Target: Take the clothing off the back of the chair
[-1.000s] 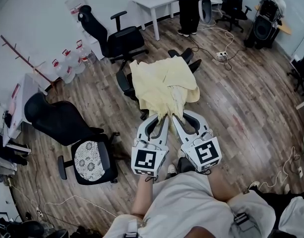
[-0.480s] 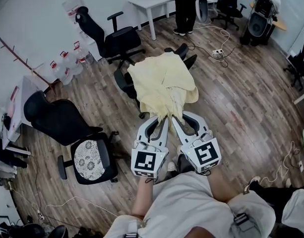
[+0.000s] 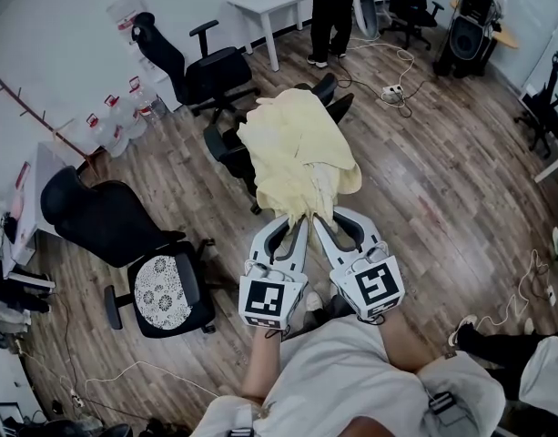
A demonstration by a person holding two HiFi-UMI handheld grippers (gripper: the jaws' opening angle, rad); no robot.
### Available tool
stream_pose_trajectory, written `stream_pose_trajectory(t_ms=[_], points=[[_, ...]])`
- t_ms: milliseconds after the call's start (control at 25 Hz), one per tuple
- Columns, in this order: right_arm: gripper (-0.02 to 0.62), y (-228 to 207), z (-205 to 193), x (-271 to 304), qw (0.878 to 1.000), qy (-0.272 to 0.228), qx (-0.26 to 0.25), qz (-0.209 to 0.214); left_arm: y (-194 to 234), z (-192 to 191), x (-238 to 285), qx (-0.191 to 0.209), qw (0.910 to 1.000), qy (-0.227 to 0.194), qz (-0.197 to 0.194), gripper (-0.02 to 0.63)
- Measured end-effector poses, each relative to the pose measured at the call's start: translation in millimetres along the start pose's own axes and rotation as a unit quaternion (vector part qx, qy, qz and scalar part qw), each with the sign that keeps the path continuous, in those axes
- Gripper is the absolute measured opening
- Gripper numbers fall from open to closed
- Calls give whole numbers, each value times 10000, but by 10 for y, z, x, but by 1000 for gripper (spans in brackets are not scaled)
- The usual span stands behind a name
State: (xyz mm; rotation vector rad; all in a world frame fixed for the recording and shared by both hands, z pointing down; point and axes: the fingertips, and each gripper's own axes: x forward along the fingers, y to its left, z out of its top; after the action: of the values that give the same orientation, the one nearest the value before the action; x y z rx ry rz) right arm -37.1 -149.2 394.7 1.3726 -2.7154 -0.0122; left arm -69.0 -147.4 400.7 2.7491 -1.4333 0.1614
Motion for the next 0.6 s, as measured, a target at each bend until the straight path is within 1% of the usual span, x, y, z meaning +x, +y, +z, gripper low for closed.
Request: stream_pose_trajectory(t_ms=[240,320,480,600], points=[[74,-36,10,-104,10000,59,50,4,-108,25,-6,11,10000,12,-14,60],[74,-28,35,-132,9999,-14,75,78,-138,52,-15,19,10000,17,16,60],[74,-57,16,-219,9997,11,127,201,-236,56,-9,8,9999,39,123,60],[74,-96,6,-319,9996,-44,87,275,-343,38,-16,-15,9998,29,204,58]])
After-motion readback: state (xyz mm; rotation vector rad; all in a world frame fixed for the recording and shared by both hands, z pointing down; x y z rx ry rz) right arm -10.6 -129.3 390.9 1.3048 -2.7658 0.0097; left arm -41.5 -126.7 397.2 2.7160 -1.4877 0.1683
